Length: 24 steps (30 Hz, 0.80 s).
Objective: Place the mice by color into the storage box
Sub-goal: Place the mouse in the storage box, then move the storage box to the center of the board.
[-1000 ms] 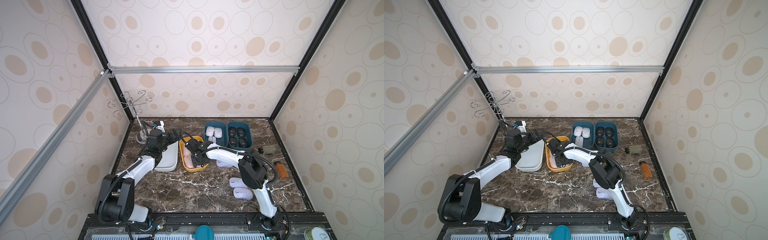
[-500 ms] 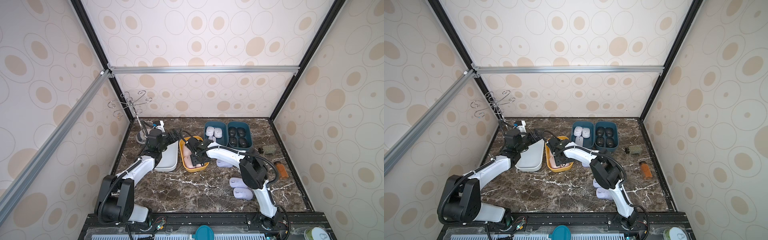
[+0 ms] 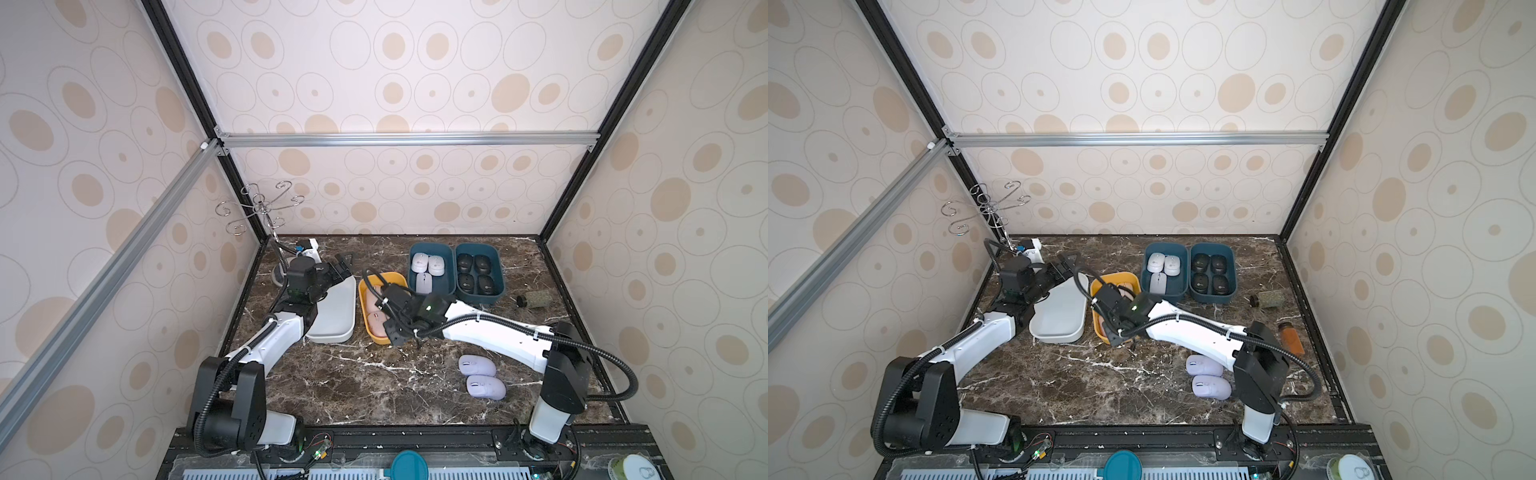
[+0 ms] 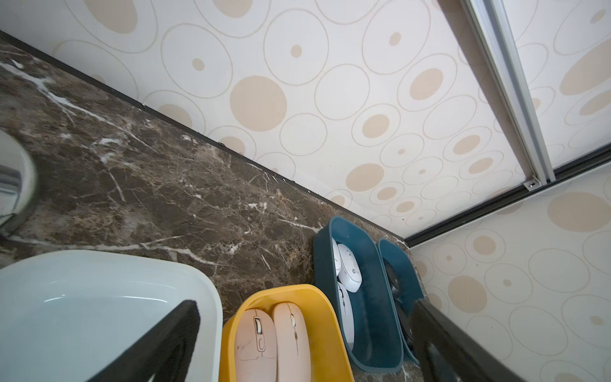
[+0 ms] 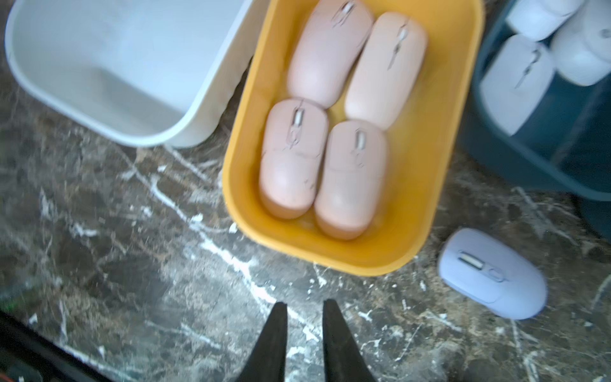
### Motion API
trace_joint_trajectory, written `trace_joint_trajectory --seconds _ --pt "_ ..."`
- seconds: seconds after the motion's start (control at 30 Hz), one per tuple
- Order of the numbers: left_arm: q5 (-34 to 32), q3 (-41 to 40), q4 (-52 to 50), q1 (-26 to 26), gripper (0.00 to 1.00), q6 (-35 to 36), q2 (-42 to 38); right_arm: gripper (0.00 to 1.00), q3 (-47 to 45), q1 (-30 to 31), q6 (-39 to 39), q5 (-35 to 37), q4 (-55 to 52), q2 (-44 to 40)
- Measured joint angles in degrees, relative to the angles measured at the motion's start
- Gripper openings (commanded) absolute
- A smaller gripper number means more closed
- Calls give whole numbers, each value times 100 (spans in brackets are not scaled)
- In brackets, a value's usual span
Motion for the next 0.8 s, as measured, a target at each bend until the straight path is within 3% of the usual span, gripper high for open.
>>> trace_joint_trajectory --seconds 0.1,0.3,0.8 --pt "-7 0 0 136 100 0 -57 21 -348 260 -31 -243 142 195" --pt "-48 0 -2 260 100 4 -129 17 -396 195 -96 -535 472 866" --pt "-17 0 4 275 100 2 -131 16 1292 -459 -413 -619 758 2212"
